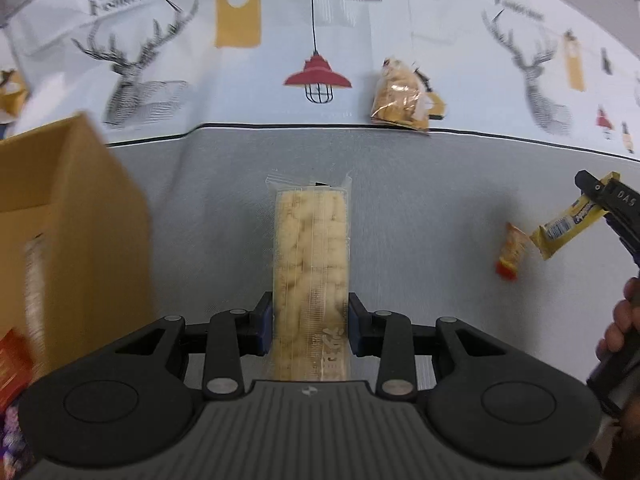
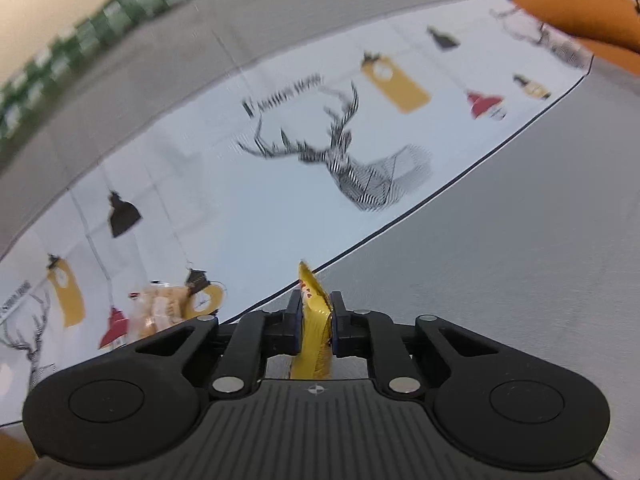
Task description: Organize snacks
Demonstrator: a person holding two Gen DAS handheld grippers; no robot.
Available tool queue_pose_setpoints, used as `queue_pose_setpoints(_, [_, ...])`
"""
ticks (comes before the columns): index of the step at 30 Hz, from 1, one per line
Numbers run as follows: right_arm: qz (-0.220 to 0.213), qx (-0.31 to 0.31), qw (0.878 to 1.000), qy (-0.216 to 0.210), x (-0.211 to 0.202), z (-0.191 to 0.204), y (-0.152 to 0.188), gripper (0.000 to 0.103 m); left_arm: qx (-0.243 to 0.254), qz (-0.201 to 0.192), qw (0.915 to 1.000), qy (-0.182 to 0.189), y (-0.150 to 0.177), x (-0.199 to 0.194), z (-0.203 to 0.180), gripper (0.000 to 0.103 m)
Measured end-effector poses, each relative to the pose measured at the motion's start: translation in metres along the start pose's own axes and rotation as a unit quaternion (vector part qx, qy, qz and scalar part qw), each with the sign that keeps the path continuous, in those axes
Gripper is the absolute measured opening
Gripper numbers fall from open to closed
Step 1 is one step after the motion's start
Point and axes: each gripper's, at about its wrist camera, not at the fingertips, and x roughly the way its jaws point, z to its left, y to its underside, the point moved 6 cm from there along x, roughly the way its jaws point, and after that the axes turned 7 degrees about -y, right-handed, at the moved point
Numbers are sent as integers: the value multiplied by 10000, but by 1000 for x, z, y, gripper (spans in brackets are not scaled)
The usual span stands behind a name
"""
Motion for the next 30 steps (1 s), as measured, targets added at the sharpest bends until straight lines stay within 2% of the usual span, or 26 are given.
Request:
queue_pose_setpoints(3, [-292,-160,9992,-205,-34,1,0,12,-19,-159,9999,55,19,-37,12,39])
queue_pose_setpoints(5, [-361,-235,9990,-149,-55,2,-8,12,-56,-295,9995,107,27,-62,20,39])
queue_pose_setpoints(7, [-446,-256,9983,-271,-79,7,-19,12,-77,-464,9988,145,36,-89,28,39])
queue_pose_setpoints(10, [-580,-542,9952,-566,-133,32,-29,12,-98,-704,9973,190,54,-128,41,39])
queue_pose_setpoints(13, [-635,-895,9891,-986,-194,62,-21,12,-104,-952,9953,132,80,-164,59,39])
queue_pose_setpoints(17, [-483,-1364,9785,-1472,-265,104,16,12,-281,-1135,9931,76,120,-202,91,39])
queue_pose_setpoints(21, [-94,-1644,9684,-1871,-320,138,67,12,-365,-1281,9909,-176,166,-228,124,39])
queue_pose_setpoints(26, [366,-2032,9516,-2278,-370,176,125,12,-594,-1361,9886,-248,224,-249,158,39])
queue_pose_setpoints(30, [623,-2431,9332,-2573,-397,205,159,12,-729,-1575,9843,-328,260,-265,172,39])
